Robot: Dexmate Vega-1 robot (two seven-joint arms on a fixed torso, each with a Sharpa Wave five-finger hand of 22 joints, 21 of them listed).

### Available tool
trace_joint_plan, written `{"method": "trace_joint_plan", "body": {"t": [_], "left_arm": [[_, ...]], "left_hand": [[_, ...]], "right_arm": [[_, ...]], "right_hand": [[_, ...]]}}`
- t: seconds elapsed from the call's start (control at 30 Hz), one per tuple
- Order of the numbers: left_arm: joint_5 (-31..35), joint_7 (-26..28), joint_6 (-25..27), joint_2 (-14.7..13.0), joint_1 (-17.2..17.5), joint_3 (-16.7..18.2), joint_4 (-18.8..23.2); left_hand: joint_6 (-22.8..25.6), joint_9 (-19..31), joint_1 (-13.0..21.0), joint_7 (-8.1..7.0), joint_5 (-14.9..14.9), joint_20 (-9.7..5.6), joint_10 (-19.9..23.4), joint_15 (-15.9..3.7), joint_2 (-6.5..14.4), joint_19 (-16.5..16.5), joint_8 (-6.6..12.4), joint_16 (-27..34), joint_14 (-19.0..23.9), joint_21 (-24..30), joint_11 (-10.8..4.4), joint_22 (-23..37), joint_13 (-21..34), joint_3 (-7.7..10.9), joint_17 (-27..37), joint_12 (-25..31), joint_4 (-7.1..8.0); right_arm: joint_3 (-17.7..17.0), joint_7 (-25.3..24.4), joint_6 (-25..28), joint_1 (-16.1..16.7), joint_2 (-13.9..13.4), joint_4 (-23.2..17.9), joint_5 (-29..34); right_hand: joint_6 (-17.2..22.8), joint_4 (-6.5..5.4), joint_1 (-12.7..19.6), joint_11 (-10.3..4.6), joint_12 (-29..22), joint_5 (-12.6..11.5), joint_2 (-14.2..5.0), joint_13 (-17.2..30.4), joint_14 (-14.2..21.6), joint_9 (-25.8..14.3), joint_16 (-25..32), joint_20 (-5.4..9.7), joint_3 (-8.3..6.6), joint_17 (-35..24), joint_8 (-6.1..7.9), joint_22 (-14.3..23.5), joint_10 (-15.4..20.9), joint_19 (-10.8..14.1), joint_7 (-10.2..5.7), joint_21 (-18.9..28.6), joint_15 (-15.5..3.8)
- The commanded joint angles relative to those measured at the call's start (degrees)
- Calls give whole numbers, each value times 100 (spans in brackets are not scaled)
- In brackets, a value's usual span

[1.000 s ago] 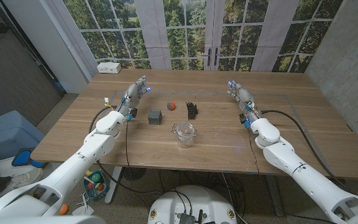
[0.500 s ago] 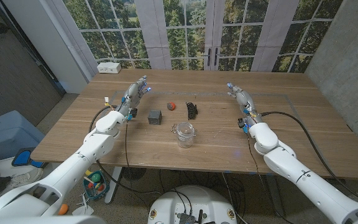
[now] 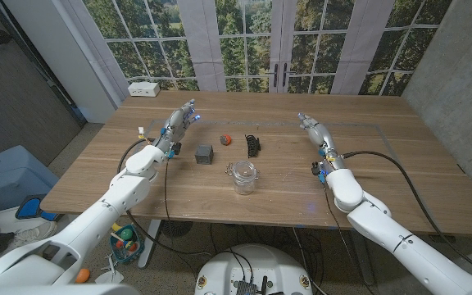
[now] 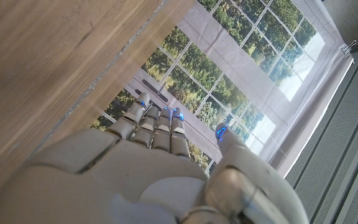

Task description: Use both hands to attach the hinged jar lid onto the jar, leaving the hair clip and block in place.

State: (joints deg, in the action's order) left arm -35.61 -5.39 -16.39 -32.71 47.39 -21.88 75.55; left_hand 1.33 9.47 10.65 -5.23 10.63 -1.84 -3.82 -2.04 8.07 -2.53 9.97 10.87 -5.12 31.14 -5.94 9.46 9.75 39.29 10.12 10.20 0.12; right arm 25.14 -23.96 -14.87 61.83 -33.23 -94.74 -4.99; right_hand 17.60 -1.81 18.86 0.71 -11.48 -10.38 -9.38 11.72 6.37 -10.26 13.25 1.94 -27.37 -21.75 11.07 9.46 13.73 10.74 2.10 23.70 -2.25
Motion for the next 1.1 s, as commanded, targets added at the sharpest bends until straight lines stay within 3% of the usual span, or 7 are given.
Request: {"method": "trace_joint_plan", "body": {"t": [0.03, 0.47, 0.77, 1.1], "left_arm": [[17, -92, 10, -41, -4, -25, 53], [23, -170, 37, -126, 55, -42, 175], [43, -278, -10, -182, 61, -54, 193], [107, -422, -109, -261, 58, -79, 216]], "left_hand": [[12, 26, -41, -43, 25, -472, 0, -504, 174, 25, 18, -3, -39, -16, -35, 25, 7, -7, 17, 45, -17], [0, 26, -35, -49, 27, -471, -13, -509, 185, 37, 16, -6, -44, -41, -41, 25, 7, -17, 11, 41, -41], [-3, 26, -27, -55, 29, -470, -13, -510, 196, 44, 17, -6, -41, -60, -44, 25, 7, -22, 7, 42, -59], [-9, 26, -12, -63, 30, -473, -13, -513, 203, 57, 17, -6, -31, -76, -53, 26, 7, -23, 1, 43, -85]], "right_arm": [[75, -461, 465, 335, -153, -556, 806], [165, -792, 694, 627, -200, -872, 1374], [257, -956, 1002, 812, -294, -1162, 1861], [344, -987, 1334, 1010, -381, -1483, 2174]], "right_hand": [[4, 37, 49, -65, -33, -2, -123, 8, 21, -12, 3, 259, -38, -7, -2, 19, 16, 17, -79, -56, -199], [5, 16, 89, -166, -22, -13, -241, 4, -17, -13, 13, 322, -151, -15, -10, 25, -1, 12, -172, -112, -304], [2, 19, 110, -192, -16, -10, -225, 3, -21, -13, 24, 278, -196, -16, -14, 29, -12, 43, -210, -126, -325], [20, 100, 149, -193, -24, 8, -128, 1, 5, -13, 29, 248, -202, 13, -10, 32, 13, 96, -203, -139, -316]]}}
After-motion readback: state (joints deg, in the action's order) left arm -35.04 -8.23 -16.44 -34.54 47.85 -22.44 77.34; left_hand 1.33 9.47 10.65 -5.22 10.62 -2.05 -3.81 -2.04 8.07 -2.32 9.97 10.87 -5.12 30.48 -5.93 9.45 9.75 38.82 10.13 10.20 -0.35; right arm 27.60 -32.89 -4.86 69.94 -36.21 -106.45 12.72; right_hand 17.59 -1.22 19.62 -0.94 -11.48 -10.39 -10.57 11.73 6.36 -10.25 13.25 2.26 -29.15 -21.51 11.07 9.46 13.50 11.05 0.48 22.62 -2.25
